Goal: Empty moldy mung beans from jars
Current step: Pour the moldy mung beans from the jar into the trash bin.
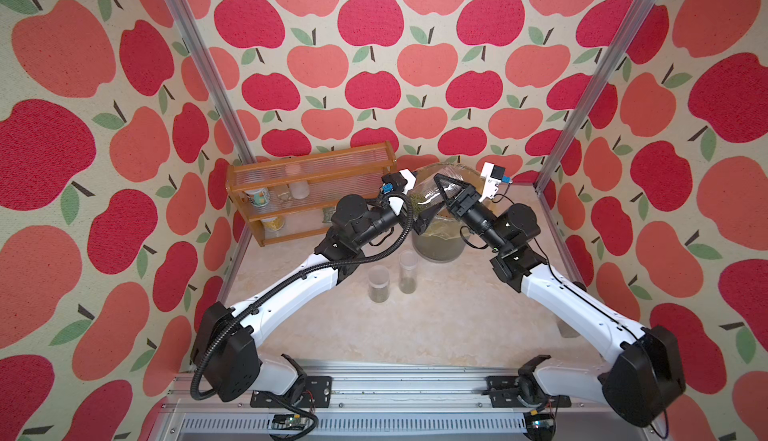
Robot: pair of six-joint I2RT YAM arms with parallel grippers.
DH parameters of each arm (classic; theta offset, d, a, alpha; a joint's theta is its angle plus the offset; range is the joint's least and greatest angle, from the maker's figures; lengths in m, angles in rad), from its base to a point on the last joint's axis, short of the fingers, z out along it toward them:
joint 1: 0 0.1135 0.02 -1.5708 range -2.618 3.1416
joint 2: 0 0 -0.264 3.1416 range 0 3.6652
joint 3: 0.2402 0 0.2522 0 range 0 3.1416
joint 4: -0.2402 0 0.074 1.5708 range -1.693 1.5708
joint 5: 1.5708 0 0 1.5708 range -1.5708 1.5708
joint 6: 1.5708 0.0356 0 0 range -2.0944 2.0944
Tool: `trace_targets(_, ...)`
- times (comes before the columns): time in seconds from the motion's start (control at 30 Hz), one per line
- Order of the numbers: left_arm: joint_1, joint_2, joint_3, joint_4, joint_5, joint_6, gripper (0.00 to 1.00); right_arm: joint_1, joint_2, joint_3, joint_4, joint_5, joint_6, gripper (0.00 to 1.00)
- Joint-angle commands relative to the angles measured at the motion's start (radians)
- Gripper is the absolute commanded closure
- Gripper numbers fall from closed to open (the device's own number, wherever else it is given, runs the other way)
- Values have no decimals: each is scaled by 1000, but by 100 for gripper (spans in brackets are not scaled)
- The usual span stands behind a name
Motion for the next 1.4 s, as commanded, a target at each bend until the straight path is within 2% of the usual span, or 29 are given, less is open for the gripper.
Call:
trace_targets(0.0, 9, -16, -14, 60, 13, -13, 0, -9, -27, 10, 130, 26, 33, 40)
trace_targets(0.4, 8, 32, 7, 90, 53, -61, 0, -15, -53, 18, 147, 48, 21, 39)
trace_targets(0.67, 7, 53, 24, 77, 37, -75, 0, -23, -74, 12, 138, 52, 1, 39)
trace_targets(1.07, -8, 134, 95, 112, 93, -115, 0, -24, -42, 13, 179, 27, 44, 39)
trace_targets(1.37, -20, 164, 119, 152, 87, -126, 1, -24, -30, 1, 174, 20, 71, 38)
